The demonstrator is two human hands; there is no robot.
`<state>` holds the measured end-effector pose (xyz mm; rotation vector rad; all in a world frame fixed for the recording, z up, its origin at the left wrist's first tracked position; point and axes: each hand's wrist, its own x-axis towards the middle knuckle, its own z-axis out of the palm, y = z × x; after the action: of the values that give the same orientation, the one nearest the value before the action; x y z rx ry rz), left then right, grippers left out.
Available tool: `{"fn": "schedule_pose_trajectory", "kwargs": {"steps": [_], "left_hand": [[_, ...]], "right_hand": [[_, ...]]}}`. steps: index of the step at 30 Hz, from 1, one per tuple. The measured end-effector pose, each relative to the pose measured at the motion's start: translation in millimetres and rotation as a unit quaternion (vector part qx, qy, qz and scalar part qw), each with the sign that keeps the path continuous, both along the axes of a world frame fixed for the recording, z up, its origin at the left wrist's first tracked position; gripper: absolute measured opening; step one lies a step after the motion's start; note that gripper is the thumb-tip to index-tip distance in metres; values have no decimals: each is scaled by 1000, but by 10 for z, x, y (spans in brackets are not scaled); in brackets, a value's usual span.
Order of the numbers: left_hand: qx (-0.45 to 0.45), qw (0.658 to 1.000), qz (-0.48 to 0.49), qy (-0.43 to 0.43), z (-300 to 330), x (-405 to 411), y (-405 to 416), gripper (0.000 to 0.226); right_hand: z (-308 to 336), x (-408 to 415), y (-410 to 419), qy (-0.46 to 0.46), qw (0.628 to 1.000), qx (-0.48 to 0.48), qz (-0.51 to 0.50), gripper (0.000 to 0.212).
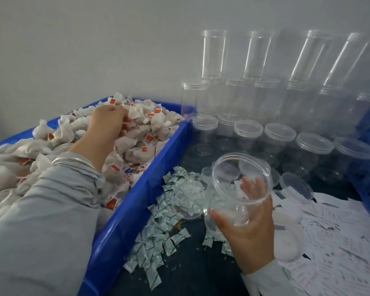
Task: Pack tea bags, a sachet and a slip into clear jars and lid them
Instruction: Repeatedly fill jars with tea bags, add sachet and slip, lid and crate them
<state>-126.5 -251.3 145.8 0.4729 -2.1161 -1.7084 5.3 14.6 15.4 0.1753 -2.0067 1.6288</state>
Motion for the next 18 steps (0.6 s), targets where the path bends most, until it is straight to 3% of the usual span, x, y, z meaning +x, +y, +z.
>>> {"fn": "schedule_pose_trajectory", "kwargs": {"steps": [3, 6, 8, 10, 12, 16, 18], "left_hand": [[-167, 984, -16, -55, -179, -63, -105, 14], [-397, 905, -70, -138, -273, -70, -35, 14], [-477, 846, -105, -212, -290, -11, -80, 20], [-492, 813, -128, -283, -258, 42, -121, 23], [-488, 801, -132, -321, -205, 80, -163, 27], [-492, 792, -113, -344, -180, 88, -243, 48], [-525, 771, -104, -345, -193, 68, -255, 47]], "right_hand": [[-30, 73, -209, -40, 994, -11, 99, 94], [-83, 147, -215, -74, 981, -7, 177, 91], [-132, 190, -252, -93, 976, 2, 199, 90], [-157, 207, -253, -116, 970, 13, 212, 89], [-166, 215, -245, -127, 964, 19, 234, 90], [-164, 210, -241, -133, 959, 31, 249, 91], [-198, 195, -227, -134, 961, 34, 241, 93]]}}
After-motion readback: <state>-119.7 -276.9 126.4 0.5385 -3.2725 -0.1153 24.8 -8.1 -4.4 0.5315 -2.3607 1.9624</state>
